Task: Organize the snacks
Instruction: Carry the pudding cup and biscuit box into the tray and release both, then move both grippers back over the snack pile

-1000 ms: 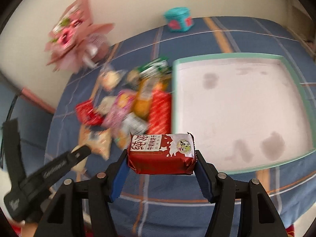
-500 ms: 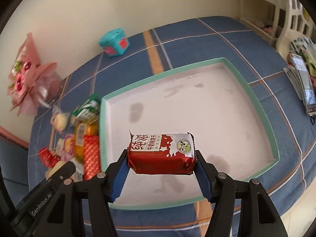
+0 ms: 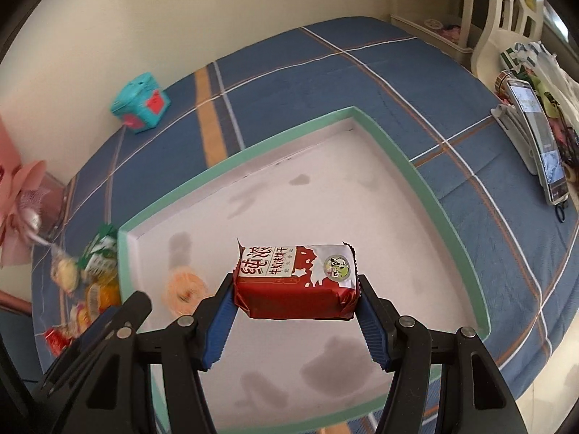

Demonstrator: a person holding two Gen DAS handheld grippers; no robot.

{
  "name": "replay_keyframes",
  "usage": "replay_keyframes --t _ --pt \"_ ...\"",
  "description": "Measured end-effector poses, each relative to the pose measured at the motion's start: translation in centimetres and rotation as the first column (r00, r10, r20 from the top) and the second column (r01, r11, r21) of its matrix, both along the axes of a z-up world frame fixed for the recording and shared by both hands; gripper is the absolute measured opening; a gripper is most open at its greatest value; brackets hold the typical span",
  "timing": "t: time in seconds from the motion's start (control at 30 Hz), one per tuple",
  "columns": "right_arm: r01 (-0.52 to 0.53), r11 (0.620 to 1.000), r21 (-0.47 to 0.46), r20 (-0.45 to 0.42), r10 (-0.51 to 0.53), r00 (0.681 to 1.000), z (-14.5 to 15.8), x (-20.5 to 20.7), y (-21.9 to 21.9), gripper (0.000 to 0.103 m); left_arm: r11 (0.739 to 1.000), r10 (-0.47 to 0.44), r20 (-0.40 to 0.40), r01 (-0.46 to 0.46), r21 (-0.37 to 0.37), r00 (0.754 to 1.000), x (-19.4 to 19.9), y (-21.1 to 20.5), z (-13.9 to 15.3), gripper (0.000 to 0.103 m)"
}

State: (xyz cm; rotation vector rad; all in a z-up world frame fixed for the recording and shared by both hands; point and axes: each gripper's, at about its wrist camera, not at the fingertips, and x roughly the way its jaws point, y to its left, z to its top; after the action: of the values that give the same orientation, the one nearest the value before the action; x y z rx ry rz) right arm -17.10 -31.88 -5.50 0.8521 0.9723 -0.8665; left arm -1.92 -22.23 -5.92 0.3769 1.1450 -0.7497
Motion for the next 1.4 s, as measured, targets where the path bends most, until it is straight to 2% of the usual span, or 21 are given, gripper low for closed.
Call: replay_keyframes --t 0.17,0.4,0.47,0.53,0.63,0.73,0.87,0.9,1.2,1.4 --pt "0.016 1.0 0.005 -0.019 -0.016 1.0 -1.0 0.3 -1.3 0.066 1.0 -0.017 0.033 0.016 0.01 0.999 0.0 -1.0 -0.1 0.045" --pt "0.028 0.999 0.04 -0.038 -0.027 0.999 -2.3 0.6 -1.7 0.07 1.0 -0.004 0.006 0.004 0.03 1.0 0.7 -0.6 -0.9 0.046" --pt "0.02 0.999 0.042 -0.045 -0.018 0.999 -2.3 0.6 -1.6 0.071 0.999 -0.001 -0.005 0.001 0.039 1.0 0.7 -0.5 -1.0 0.05" --pt "0.012 0.999 0.04 -0.055 -0.01 0.998 -2.2 0.6 -1.5 0.072 0.999 0.003 -0.006 -0.003 0.043 1.0 0.6 -0.3 -0.8 0.06" --pt "0.001 1.0 0.03 -0.071 0.001 0.998 -1.9 0.5 -1.1 0.084 0.999 0.006 -0.006 -0.006 0.05 1.0 0.5 0.1 -0.5 0.068" --pt "-0.016 1.0 0.009 -0.084 0.017 0.996 -1.3 0.3 -0.7 0.086 0.998 0.022 0.003 -0.022 0.06 1.0 0.7 0.8 -0.1 0.077" --pt "-0.028 0.999 -0.016 -0.071 0.027 0.997 -0.4 -0.1 -0.2 0.102 0.997 0.047 0.032 -0.049 0.06 0.998 1.2 2.0 0.8 0.084" --pt "-0.03 0.999 -0.021 -0.071 0.029 0.997 -0.2 -0.1 -0.1 0.103 0.997 0.053 0.046 -0.056 0.06 0.998 1.3 2.4 1.1 0.087" --pt "-0.134 0.987 -0.092 -0.052 0.13 0.99 1.6 0.9 2.7 0.103 0.99 0.123 0.204 -0.133 0.04 0.971 2.6 5.7 3.5 0.099" --pt "-0.21 0.972 -0.102 -0.014 0.21 0.978 2.3 2.1 5.2 0.103 0.986 0.152 0.231 -0.162 0.028 0.961 3.4 7.9 3.8 0.099"
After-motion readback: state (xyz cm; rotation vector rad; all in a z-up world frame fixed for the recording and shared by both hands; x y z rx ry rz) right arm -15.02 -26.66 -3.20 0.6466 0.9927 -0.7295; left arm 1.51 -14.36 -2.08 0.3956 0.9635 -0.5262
